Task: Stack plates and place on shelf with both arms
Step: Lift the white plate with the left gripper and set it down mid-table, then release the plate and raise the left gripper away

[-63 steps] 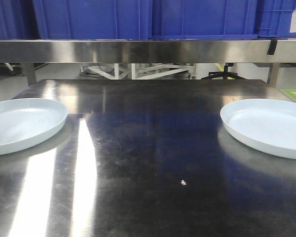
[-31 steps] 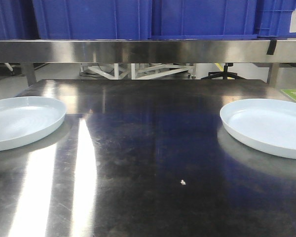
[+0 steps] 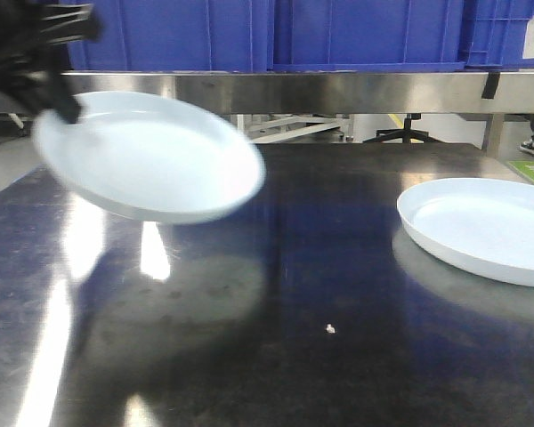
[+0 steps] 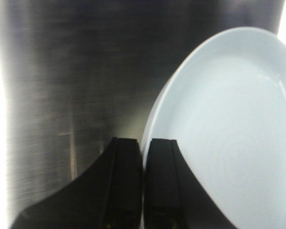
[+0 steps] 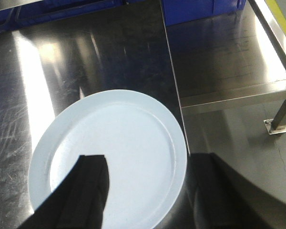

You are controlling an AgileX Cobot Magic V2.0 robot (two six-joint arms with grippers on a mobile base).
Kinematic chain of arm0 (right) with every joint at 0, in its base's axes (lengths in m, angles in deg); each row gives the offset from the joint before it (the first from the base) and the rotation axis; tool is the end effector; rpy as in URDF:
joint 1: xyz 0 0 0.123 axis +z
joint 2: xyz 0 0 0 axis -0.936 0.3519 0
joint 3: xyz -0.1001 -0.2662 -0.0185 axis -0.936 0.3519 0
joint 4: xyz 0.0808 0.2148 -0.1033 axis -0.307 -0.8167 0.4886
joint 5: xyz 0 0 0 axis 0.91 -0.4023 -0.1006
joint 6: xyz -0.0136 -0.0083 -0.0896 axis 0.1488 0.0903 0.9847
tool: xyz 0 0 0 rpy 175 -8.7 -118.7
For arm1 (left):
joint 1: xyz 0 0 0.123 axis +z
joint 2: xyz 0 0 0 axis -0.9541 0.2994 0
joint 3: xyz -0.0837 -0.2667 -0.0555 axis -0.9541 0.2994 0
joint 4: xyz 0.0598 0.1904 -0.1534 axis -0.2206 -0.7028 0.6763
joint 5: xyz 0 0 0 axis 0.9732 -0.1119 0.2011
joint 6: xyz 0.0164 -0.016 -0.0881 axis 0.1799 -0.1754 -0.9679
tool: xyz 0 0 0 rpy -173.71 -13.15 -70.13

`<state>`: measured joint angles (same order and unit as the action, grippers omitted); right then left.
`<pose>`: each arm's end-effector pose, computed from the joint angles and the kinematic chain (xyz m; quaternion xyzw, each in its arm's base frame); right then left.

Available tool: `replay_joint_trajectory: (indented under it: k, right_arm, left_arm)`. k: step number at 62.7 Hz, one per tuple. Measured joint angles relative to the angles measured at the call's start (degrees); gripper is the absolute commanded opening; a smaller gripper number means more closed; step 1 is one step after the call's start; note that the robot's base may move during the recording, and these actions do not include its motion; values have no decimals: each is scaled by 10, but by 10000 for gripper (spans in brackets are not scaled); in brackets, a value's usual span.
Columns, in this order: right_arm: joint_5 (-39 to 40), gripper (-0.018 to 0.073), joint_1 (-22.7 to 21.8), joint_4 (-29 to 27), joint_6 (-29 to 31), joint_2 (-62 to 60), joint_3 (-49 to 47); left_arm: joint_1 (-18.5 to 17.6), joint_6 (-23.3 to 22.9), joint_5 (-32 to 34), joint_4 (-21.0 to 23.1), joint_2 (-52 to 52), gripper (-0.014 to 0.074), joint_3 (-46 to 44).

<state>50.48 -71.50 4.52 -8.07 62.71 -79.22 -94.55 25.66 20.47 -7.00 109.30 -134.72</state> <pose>0.1804 -0.0056 0.2864 0.1320 0.8605 0.0633 0.4880 0.3146 -0.1356 0.2813 0.1153 0.9363 -0.1296 0.3054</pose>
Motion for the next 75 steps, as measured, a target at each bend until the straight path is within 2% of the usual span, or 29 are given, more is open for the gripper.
replay_joint_trajectory:
  k: [8, 12, 18, 36, 50, 54, 59, 62, 68, 71, 75]
  right_arm:
    - [-2, 478, 0, 0, 0, 0, 0]
    - [-3, 478, 0, 0, 0, 0, 0]
    - [-3, 478, 0, 0, 0, 0, 0]
    - [-4, 478, 0, 0, 0, 0, 0]
    - [-5, 478, 0, 0, 0, 0, 0]
    - [-6, 478, 0, 0, 0, 0, 0]
    - [-7, 478, 0, 0, 0, 0, 0]
    - [-8, 478, 0, 0, 0, 0, 0]
    - [-10, 478, 0, 0, 0, 0, 0]
    - [-11, 478, 0, 0, 0, 0, 0]
    - [-11, 478, 0, 0, 0, 0, 0]
  left_arm:
    - [-78, 0, 27, 5, 24, 99, -5]
    - [-97, 0, 35, 7, 45, 99, -13]
    - [-108, 0, 37, 7, 78, 99, -33]
    - [-108, -1, 36, 5, 144, 112, -83]
    - [-108, -1, 28, -28, 146, 316, -94]
    - [-107, -1, 17, -33, 146, 330, -96]
    - [-100, -7, 0, -34, 146, 307, -96]
    - [-92, -15, -13, -34, 146, 247, -96]
    - [-71, -28, -31, -35, 140, 65, -96]
    - [-61, -30, -36, -36, 133, 100, -96]
    - [-46, -31, -39, -38, 113, 94, -96]
